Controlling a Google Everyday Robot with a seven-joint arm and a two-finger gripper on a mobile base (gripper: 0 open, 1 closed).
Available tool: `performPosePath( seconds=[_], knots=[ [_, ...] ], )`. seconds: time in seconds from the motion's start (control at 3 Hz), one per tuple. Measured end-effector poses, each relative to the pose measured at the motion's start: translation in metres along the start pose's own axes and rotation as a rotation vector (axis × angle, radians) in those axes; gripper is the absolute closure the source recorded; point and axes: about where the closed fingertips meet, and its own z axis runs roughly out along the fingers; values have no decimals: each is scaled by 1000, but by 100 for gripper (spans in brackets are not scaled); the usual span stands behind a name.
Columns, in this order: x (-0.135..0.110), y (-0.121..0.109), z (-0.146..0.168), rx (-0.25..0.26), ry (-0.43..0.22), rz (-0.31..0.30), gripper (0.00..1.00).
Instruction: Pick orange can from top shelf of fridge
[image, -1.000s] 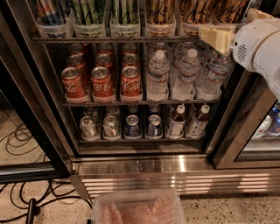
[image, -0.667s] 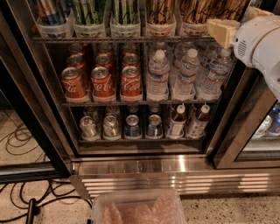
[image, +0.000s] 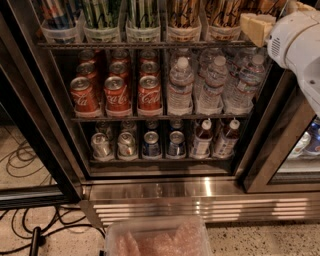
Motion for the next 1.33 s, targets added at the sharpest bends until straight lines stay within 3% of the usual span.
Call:
performPosePath(
  seconds=[1.33],
  knots=[
    [9,-17,30,79,-1,1,40]
  ],
)
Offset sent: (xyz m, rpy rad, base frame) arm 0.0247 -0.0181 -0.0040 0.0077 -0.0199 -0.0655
